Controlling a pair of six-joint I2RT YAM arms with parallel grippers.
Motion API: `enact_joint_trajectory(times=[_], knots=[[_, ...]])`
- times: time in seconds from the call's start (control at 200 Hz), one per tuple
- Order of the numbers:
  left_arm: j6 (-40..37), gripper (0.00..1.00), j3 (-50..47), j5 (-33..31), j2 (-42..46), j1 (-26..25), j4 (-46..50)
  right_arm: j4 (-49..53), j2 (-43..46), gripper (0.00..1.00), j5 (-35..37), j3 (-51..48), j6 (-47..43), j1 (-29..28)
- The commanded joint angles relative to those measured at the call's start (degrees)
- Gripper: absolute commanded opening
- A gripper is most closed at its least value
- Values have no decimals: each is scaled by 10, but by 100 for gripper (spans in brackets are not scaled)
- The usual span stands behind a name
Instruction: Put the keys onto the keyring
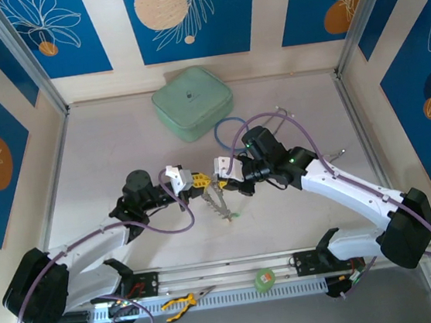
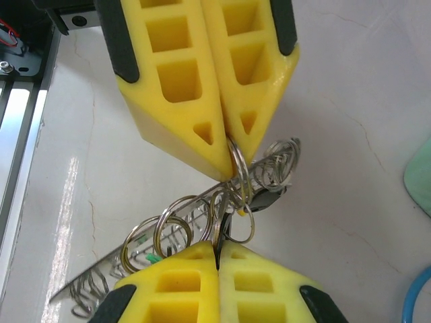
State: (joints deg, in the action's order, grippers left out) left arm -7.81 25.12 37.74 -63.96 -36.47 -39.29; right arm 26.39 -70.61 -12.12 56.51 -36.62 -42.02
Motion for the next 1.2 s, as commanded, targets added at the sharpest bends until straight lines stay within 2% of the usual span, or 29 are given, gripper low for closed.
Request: enact_joint_trajectory(times=[0.0, 0.25, 0.4, 0.46, 0.595, 0.78, 0.885, 1.035, 1.195], knots=[[14, 0, -1, 22, -3, -4, -76, 6, -7, 0, -7, 7, -6, -6], [16, 0, -3, 26, -10, -4, -92, 9, -6, 0, -21, 6, -3, 1], [10, 0, -8, 32, -13, -4, -95, -44, 35, 34, -62, -17, 36, 41], [10, 0, -12, 35, -16, -4, -99, -69, 55, 40, -93, -31, 50, 62], [16, 0, -15, 50, -28, -4, -121, -97, 69, 40, -175, -43, 68, 91], [27, 0, -15, 57, -42, -4, -152, -108, 44, 40, -204, -32, 79, 76], [29, 0, -15, 60, -47, -4, -162, -113, 32, 39, -200, -32, 82, 64], [33, 0, -16, 68, -45, -4, -165, -125, 20, 34, -144, -38, 86, 57], [34, 0, -17, 68, -42, -4, -168, -119, 19, 32, -153, -41, 85, 53]])
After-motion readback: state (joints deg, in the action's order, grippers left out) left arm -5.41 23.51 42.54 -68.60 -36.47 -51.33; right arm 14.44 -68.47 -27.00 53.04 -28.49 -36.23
